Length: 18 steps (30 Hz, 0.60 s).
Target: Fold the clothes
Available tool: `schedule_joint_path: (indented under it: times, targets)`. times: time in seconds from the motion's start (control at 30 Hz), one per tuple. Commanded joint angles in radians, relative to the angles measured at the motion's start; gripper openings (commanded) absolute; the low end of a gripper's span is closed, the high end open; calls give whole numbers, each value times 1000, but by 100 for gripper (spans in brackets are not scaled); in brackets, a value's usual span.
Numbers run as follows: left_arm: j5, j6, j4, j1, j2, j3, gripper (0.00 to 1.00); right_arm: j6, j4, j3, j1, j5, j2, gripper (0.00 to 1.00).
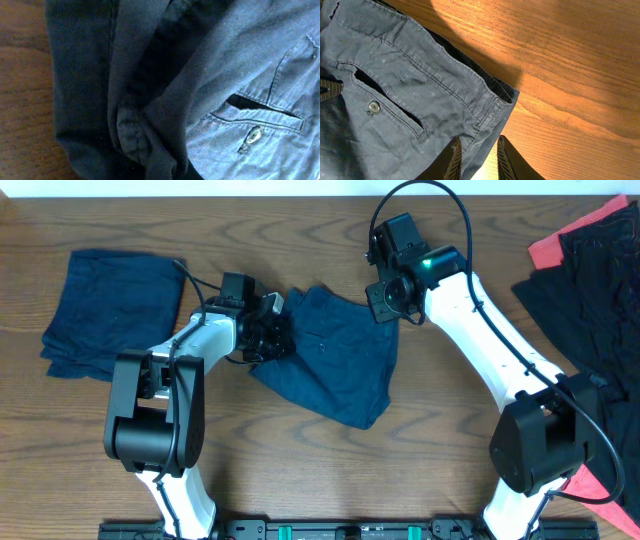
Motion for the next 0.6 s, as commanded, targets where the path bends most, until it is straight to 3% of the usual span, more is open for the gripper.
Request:
schedule_joint_path:
  times: [0.0,0.27,0.57]
  targets:
    - [-89,-2,-28,23,-5,-16,6,8,-10,6,11,0,1,22]
    - [-447,-1,11,113,-277,-16,6,8,-24,6,3,0,1,22]
    - [-620,-45,204,272,-452,-16,6,8,-39,6,3,0,1,21]
